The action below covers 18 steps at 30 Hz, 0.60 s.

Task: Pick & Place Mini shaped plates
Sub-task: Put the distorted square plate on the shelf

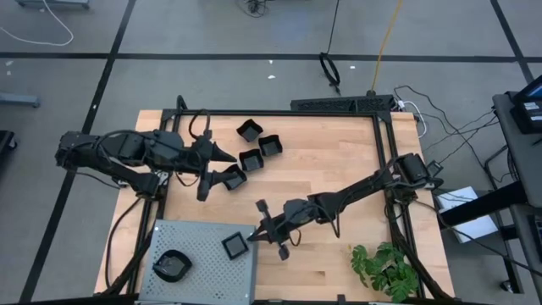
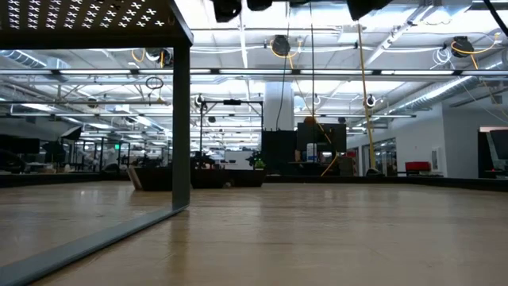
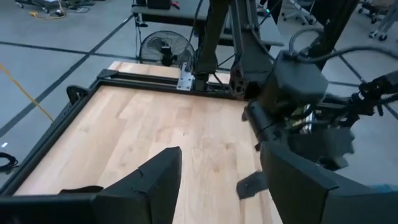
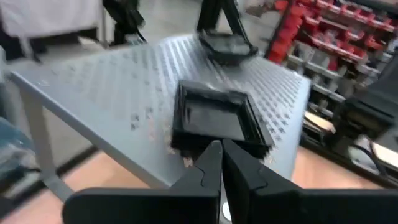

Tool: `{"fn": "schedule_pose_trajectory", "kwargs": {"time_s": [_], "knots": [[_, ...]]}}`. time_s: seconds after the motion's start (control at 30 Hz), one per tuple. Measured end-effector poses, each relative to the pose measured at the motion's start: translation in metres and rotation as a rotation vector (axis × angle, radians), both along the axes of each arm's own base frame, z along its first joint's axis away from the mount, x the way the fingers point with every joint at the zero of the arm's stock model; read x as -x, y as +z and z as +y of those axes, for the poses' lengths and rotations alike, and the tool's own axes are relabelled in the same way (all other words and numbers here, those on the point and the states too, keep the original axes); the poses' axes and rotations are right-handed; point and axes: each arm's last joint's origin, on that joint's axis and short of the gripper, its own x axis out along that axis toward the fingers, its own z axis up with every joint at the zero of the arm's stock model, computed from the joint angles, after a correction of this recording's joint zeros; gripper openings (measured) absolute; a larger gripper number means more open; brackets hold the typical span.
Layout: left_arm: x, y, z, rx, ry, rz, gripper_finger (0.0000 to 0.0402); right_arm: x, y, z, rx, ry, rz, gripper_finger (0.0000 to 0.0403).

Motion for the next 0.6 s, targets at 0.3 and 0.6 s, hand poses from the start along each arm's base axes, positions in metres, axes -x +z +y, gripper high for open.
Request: {"fn": "schedule_pose_trajectory", "kwargs": {"time_s": [0.3,0.6], "knots": [[0.006,-0.004,0.001,-0.085,-0.026,-0.055,0.0221,0.026,0.028,-0.040,0.183,-0.538,0.107,0.0006],[0.023,-0.080,0.043,-0.065,0.245,-0.174,0.0214,0.097,0.026,-0.116,0.080,-0.847,-0.023,0.0026]]}}
